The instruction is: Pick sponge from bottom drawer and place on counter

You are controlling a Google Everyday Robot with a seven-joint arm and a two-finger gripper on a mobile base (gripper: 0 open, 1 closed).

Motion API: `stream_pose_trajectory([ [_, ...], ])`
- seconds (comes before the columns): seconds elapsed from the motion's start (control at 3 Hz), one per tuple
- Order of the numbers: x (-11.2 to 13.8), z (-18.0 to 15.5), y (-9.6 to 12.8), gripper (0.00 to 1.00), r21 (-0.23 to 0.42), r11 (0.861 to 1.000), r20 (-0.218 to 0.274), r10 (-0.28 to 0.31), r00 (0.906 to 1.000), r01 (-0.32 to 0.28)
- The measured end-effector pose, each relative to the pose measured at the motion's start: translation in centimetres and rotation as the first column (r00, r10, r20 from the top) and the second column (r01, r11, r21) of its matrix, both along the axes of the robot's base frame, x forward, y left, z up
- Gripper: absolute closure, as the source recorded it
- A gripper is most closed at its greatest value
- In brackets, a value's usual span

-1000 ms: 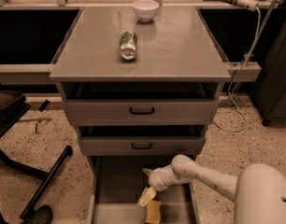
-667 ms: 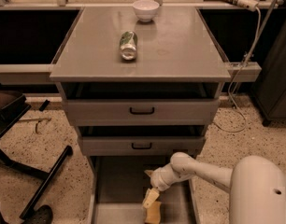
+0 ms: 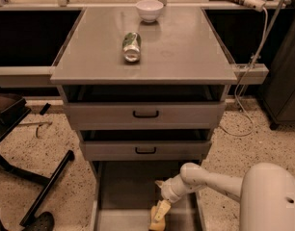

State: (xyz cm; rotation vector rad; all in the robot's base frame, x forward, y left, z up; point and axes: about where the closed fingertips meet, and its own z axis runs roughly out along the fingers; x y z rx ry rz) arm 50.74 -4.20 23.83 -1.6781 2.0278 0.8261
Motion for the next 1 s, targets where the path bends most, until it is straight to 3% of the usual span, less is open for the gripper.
stream_pose_trajectory([
  [1.0,-1.2,-3.6,-2.2,0.00,0.049,0.997,0.025,-0.064,0.9976,0.063],
])
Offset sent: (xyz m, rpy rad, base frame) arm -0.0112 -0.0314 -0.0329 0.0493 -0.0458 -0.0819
